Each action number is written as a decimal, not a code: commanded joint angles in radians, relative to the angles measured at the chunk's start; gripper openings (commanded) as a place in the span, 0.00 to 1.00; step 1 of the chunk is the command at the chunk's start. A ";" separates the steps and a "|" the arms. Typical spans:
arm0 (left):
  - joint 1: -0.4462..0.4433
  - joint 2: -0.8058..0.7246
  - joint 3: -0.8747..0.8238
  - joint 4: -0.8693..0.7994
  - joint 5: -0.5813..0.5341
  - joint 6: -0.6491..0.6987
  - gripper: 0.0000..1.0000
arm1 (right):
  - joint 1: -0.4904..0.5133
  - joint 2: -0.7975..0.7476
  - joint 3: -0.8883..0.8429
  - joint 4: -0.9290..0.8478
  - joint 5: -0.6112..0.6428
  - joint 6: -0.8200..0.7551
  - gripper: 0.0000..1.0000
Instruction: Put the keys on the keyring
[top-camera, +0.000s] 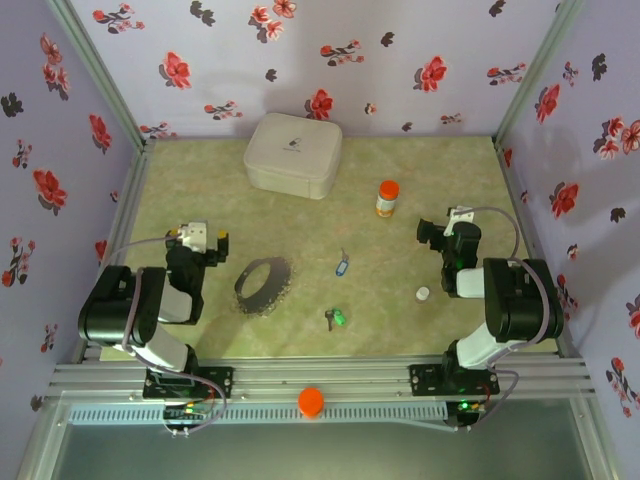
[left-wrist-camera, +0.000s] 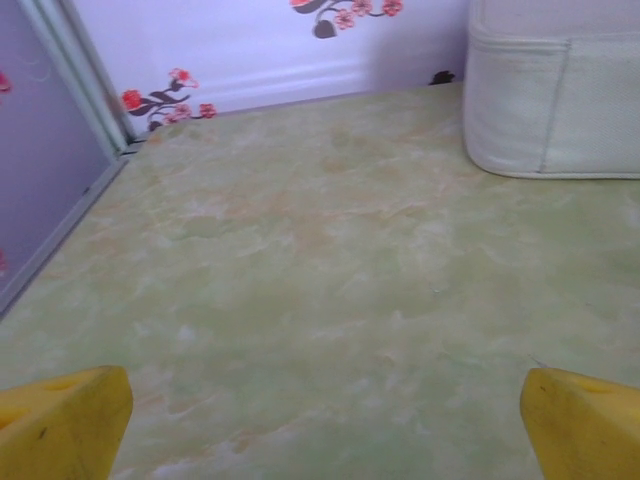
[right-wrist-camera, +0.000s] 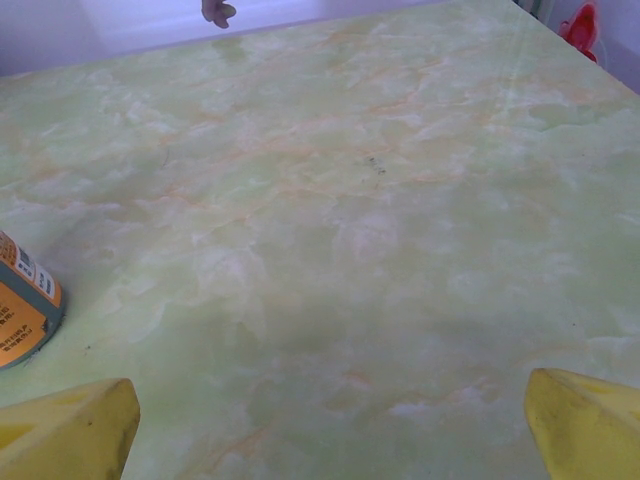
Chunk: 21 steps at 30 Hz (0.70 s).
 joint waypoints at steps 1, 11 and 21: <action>0.006 -0.112 -0.037 0.035 -0.108 -0.039 1.00 | 0.007 -0.119 0.029 -0.092 0.009 -0.002 0.99; -0.023 -0.627 0.145 -0.625 -0.154 -0.200 1.00 | 0.013 -0.466 0.176 -0.664 0.057 0.314 0.97; -0.199 -0.654 0.313 -1.034 -0.109 -0.354 1.00 | 0.130 -0.503 0.270 -1.013 -0.144 0.469 0.90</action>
